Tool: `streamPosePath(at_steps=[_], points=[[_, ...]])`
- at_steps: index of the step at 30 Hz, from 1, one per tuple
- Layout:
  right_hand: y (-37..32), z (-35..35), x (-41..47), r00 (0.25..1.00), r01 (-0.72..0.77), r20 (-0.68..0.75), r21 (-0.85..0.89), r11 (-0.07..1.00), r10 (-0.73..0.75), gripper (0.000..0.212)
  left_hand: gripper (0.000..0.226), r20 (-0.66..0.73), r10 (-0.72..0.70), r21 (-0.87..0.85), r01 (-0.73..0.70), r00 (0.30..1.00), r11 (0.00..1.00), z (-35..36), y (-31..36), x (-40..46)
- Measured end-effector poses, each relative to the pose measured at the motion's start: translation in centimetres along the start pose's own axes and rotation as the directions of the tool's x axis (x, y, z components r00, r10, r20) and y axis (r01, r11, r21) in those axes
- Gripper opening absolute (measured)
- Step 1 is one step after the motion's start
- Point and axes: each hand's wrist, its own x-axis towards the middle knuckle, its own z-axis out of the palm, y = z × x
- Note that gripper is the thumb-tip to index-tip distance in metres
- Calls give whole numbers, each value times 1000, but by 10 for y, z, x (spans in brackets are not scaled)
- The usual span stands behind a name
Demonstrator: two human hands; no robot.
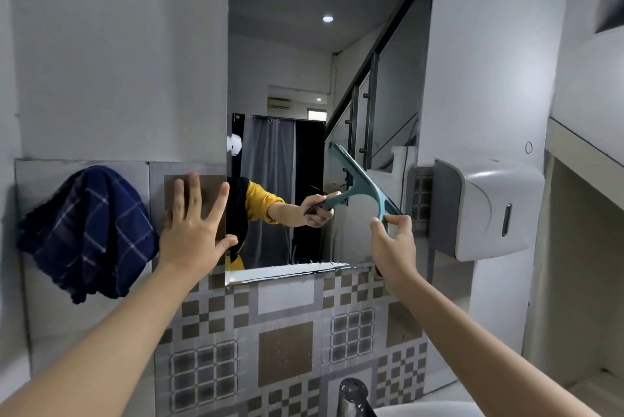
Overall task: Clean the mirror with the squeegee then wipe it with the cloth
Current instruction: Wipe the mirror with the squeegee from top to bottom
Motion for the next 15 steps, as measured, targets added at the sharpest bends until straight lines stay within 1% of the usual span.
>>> streamPosePath(at_steps=[3, 7, 11, 13, 15], points=[[-8, 21, -15, 998, -67, 14, 82, 994, 66, 20, 101, -9, 3, -11, -3, 1000, 1000, -1, 0, 0], [-20, 47, -36, 995, -103, 17, 163, 981, 102, 19, 101, -6, -15, -2, 15, 1000, 1000, -3, 9, 0], [-30, 68, -56, 994, -107, 23, 168, 980, 104, 18, 94, 8, -31, -32, 31, 1000, 999, 3, 16, -10], [-32, 77, -68, 993, -103, 67, 178, 979, 92, 17, 91, 24, -6, -62, 8, 1000, 998, 7, 14, -16], [-34, 85, -81, 994, -69, 100, 162, 984, 53, 16, 88, 12, 32, -86, -31, 999, 996, 9, 11, -24]])
